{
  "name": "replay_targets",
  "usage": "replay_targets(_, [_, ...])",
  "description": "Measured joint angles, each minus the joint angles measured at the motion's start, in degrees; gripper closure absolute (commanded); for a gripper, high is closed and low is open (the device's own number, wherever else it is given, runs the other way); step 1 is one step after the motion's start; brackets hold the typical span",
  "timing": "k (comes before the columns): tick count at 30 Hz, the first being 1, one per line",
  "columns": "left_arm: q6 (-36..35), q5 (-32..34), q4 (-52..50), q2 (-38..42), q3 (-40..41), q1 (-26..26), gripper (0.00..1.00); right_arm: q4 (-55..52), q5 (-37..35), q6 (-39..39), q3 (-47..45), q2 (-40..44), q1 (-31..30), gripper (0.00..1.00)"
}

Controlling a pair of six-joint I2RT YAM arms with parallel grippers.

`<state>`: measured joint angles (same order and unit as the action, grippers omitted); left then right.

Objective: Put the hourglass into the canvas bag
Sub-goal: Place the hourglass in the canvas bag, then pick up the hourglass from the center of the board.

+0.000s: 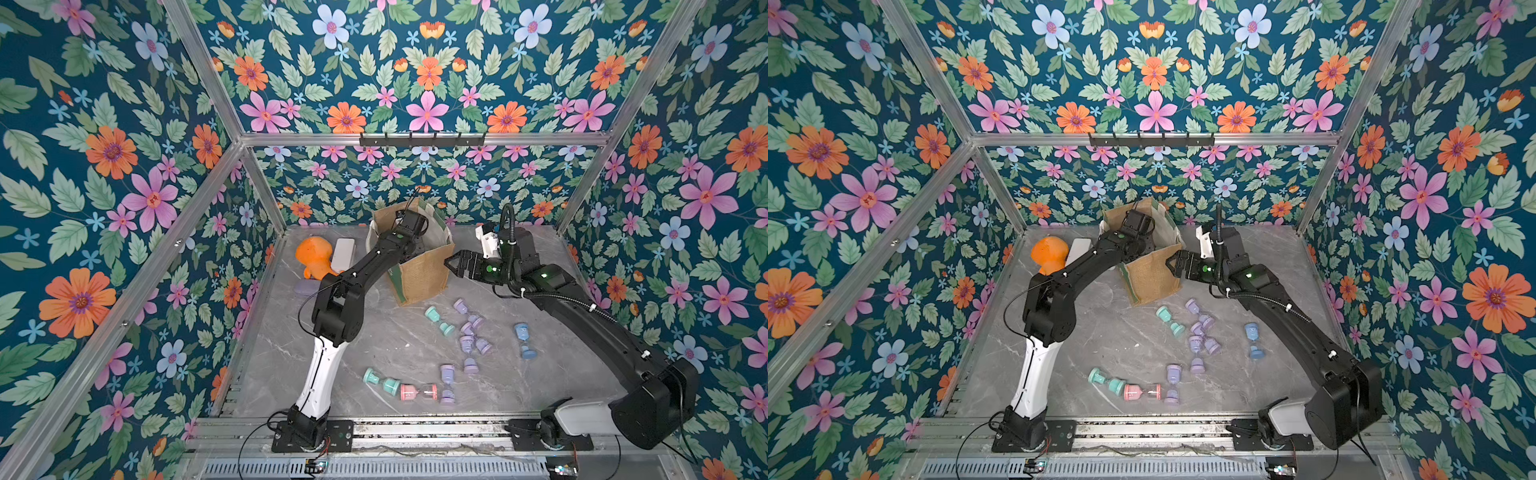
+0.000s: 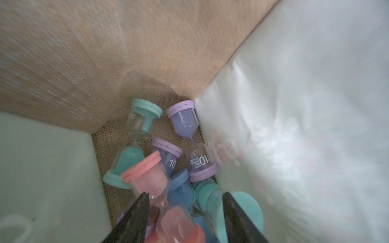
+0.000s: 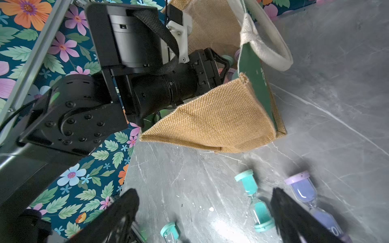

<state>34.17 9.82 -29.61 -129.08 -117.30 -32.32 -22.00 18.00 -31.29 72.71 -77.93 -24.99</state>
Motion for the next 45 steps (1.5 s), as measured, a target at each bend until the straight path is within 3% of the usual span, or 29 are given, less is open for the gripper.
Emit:
replay_targets(7, [-0.09,0.04,0.04,8.41,0.94,-0.24,0.32,-2.21,-0.11,0.35,-0.92,3.06,0.09,0.01])
replay_targets(15, [-0.44,1.42,0.50,21.00,9.16,-3.58,0.28,-6.75,-0.26,1.29,-4.31,7.23,0.09,0.01])
replay_targets(23, [0.72,7.08,-0.48,34.58,19.67,-12.63,0.25,-11.63,-0.42,1.70,-9.44,11.23,0.09,0.01])
replay_targets(29, [6.69,10.78,-2.01,41.81,28.65,-20.94,0.24,-14.58,-0.42,1.90,-14.16,13.73,0.09,0.01])
replay_targets(36, [15.67,11.74,-5.38,42.51,37.99,-28.13,0.24,-16.28,-0.22,1.92,-20.13,15.45,0.04,0.01])
replay_targets(45, [27.19,8.83,-3.43,31.26,40.41,-31.08,0.22,-17.03,-0.24,1.97,-25.11,15.93,0.04,0.01])
